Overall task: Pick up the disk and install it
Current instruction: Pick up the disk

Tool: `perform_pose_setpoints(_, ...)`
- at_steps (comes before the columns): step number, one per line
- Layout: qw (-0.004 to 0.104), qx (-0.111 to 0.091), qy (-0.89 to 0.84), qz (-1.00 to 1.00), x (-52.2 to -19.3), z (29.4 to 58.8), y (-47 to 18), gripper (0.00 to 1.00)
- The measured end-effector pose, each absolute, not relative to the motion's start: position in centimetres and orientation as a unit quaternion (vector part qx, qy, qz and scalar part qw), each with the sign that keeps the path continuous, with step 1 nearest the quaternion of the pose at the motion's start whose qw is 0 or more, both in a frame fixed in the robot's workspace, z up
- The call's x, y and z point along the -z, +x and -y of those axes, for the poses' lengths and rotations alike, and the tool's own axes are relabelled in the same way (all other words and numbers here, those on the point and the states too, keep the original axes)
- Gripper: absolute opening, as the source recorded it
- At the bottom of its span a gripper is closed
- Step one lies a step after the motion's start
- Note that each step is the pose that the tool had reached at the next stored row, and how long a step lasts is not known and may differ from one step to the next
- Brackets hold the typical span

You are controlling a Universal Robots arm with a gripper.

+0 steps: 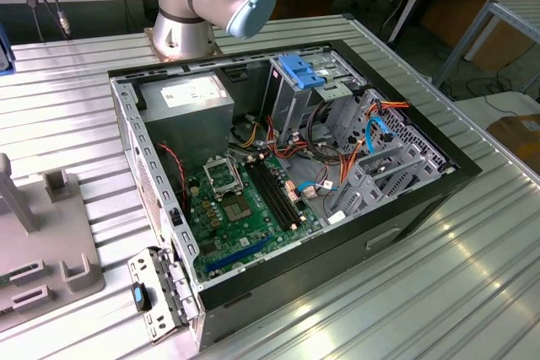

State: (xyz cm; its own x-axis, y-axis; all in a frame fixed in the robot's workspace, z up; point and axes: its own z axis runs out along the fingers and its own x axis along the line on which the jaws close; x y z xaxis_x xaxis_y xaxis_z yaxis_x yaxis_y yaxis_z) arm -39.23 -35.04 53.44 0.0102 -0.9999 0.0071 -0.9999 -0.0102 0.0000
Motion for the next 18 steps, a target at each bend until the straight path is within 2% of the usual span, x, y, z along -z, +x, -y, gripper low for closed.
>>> perform_pose_setpoints(18,0.003,-0.003,0.711,0.703,-53.4,35.0,-33.5,0.37)
